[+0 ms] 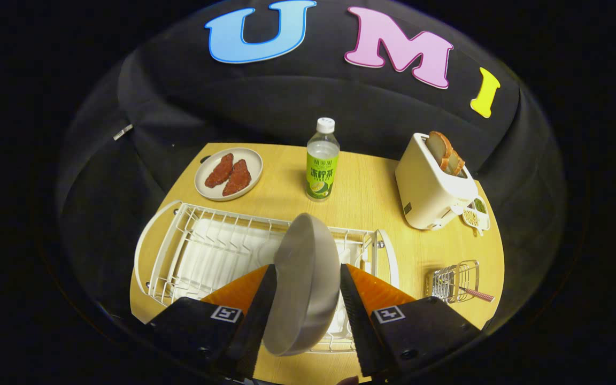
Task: Take the plate from the dish rack, then take the spoon from the basket and place it into the plate.
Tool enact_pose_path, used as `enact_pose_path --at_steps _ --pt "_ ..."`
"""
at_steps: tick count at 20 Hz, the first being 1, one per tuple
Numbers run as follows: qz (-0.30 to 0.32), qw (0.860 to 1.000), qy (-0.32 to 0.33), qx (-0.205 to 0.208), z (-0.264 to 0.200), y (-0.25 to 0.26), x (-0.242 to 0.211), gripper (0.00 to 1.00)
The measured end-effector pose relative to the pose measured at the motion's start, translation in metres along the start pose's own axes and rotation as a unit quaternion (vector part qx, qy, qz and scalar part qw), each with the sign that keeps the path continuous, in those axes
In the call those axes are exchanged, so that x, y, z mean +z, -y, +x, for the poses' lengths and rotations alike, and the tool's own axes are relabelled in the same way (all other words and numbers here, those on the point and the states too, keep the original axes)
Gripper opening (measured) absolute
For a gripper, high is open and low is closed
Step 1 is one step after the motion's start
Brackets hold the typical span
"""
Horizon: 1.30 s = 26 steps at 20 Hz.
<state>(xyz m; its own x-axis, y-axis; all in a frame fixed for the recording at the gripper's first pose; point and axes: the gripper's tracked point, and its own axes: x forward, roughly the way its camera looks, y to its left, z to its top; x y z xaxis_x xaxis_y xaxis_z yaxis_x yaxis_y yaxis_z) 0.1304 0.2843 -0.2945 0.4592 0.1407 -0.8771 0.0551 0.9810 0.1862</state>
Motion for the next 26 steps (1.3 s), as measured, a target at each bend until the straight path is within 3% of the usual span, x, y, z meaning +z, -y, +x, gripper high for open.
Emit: enact_pose_path --at_steps 3,4,6,14,17,26 --pt "0.000 0.999 -0.007 -0.051 0.012 0.011 -0.005 0.58" --pt "0.005 0.998 -0.005 -0.067 0.013 0.015 -0.006 0.41" --pt "0.004 0.996 -0.003 -0.089 0.010 0.014 -0.003 0.32" --pt "-0.087 0.978 0.095 -0.166 -0.023 0.018 0.063 0.29" --pt "-0.070 0.976 0.136 -0.154 -0.043 0.026 0.083 0.29" --pt "0.028 0.974 0.221 -0.043 -0.135 0.089 0.103 0.29"
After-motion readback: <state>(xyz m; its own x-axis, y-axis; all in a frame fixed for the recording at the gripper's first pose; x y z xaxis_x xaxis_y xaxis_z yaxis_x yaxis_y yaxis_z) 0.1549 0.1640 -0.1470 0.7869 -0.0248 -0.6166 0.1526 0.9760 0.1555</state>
